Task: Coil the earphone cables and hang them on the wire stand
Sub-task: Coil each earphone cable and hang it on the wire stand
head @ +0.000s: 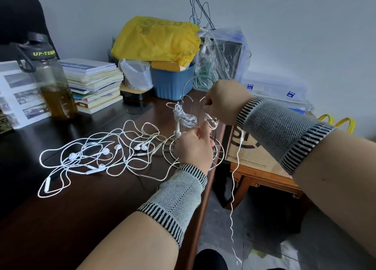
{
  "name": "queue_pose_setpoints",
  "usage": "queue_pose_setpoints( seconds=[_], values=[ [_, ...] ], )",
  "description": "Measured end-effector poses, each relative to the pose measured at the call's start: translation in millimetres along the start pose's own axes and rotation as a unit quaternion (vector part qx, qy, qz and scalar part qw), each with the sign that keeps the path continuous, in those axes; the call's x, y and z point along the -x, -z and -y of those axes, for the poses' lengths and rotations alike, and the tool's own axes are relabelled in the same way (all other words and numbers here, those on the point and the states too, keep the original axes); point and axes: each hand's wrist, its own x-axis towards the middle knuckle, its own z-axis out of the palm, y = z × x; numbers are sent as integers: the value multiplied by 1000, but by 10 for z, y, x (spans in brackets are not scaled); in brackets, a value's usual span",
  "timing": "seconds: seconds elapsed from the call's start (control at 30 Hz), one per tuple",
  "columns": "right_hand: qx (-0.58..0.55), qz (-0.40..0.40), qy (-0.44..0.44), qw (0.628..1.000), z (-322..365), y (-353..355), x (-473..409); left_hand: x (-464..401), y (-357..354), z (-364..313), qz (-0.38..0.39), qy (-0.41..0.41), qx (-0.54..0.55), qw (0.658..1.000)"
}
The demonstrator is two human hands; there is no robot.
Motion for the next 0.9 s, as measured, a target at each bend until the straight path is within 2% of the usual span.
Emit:
queue_pose_setpoints(
  seconds=[0.2, 0.37, 0.43, 0.57, 0.63, 0.7, 0.8, 0.9],
  values=[
    [33, 104, 87, 990, 191, 26, 8, -28, 13, 8, -2, -3, -19, 1000],
    [16, 0, 118, 993, 124, -38, 199, -22, 31, -15, 5, 8, -26, 1000],
    [32, -43, 153, 987, 79, -157, 285, -24, 44, -6, 3, 6, -26, 1000],
    [-11, -142, 200, 969, -29, -393, 498, -40, 24, 17, 3, -8, -25, 1000],
    [-59, -201, 182, 961, -71, -478, 592, -49, 15, 37, 5, -9, -15, 1000],
    [-135, -225, 125, 957, -104, -543, 661, -45, 9, 54, 5, -3, -16, 1000],
    [-276, -198, -10, 941, -200, -636, 728, -30, 3, 73, -10, -14, -3, 1000],
    [-393, -138, -119, 901, -284, -735, 765, 2, 19, 42, -13, -25, -12, 1000]
  ],
)
